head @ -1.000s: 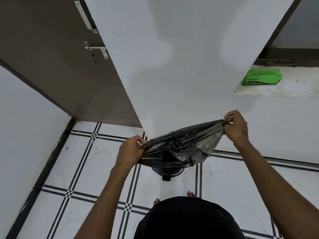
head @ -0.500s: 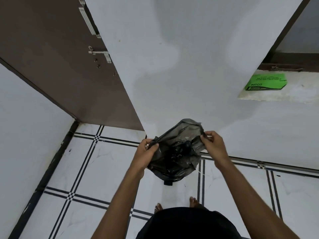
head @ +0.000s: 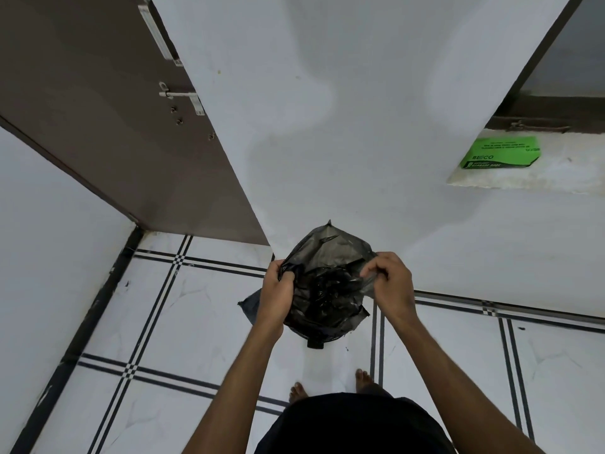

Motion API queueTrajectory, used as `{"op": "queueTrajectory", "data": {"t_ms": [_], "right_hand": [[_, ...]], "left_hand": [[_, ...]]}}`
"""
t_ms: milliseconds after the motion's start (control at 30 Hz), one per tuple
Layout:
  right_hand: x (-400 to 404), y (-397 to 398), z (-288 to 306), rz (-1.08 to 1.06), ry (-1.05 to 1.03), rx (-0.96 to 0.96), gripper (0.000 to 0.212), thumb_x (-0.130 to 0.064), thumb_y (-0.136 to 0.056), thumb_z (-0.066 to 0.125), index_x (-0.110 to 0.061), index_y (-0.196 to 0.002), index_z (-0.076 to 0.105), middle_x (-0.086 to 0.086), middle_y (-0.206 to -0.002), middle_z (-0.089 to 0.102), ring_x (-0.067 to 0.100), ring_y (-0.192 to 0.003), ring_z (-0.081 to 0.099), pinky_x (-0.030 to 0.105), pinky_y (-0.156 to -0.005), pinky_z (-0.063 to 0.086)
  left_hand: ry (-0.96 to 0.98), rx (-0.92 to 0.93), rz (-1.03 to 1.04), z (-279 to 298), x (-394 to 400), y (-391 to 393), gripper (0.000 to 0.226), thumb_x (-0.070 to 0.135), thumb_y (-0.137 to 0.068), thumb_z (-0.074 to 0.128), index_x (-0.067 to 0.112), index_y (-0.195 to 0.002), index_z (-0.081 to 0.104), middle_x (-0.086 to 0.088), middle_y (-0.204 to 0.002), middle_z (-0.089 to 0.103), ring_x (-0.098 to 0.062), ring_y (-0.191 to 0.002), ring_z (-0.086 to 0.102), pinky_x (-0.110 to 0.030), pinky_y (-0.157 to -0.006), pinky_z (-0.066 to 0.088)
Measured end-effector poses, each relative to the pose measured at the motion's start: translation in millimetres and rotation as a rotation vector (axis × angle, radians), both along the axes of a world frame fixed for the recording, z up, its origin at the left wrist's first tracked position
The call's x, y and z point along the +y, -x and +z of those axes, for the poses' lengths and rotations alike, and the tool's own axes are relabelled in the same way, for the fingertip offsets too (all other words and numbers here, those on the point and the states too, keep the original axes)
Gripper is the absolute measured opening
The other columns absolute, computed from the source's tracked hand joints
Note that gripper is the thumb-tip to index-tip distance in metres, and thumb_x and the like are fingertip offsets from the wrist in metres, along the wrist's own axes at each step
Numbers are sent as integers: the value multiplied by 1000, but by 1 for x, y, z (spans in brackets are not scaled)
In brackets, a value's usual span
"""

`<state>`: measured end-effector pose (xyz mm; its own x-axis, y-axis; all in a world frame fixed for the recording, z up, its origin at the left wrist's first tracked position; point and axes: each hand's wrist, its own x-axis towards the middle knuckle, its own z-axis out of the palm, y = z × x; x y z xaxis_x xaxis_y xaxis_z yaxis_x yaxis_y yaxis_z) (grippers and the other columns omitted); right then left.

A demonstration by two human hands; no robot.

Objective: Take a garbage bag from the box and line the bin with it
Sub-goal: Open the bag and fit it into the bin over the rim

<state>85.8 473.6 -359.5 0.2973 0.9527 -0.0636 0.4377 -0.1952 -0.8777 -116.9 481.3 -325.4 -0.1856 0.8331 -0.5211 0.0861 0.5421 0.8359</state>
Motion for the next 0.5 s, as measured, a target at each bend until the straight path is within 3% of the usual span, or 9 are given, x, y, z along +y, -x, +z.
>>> {"op": "queueTrajectory", "data": {"t_ms": [100, 200, 267, 300, 400, 500], "right_hand": [[5, -1, -7, 88, 28, -99, 48, 17, -79, 44, -18, -82, 76, 0, -104, 55, 11, -101, 54, 8, -84, 38], [3, 3, -10, 126, 36, -139, 26, -5, -87, 58, -25, -90, 74, 2, -128, 47, 15, -121, 45, 10, -91, 34], [4, 8, -11, 138, 56, -70, 11, -20, -85, 67, -29, -86, 72, 2, -135, 43, 14, -120, 49, 10, -92, 38], [5, 11, -10, 145, 75, -24, 3, -28, -84, 69, -31, -85, 70, 1, -132, 46, 11, -115, 54, 15, -93, 43], [6, 15, -11, 172, 120, 15, 16, -48, -78, 70, -34, -85, 68, -3, -107, 58, 5, -98, 58, 25, -88, 50], [9, 14, -15, 252, 121, -61, 22, -27, -75, 78, -29, -95, 68, -1, -111, 57, 13, -103, 60, 19, -87, 48]], "left_hand": [[-5, -91, 1, 3, 2, -1, 15, 26, -91, 57, 24, -107, 58, -4, -107, 69, -21, -99, 67, -37, -84, 56], [-40, -144, -27, 4, 3, -6, 24, 26, -86, 69, 23, -108, 59, -2, -106, 72, -19, -96, 71, -41, -87, 58], [-73, -169, -42, 5, 3, -12, 30, 19, -83, 75, 23, -108, 59, -3, -104, 73, -19, -95, 72, -40, -86, 59], [-90, -175, -52, 5, 3, -15, 34, 15, -81, 77, 22, -109, 59, -3, -103, 73, -18, -94, 72, -39, -86, 59], [-138, -173, -72, 4, 4, -19, 41, 4, -78, 77, 18, -111, 57, -3, -100, 75, -17, -92, 73, -36, -83, 59], [-181, -164, -82, 4, 5, -18, 46, -6, -77, 72, 17, -112, 55, -3, -99, 73, -15, -89, 72, -34, -79, 59]]}}
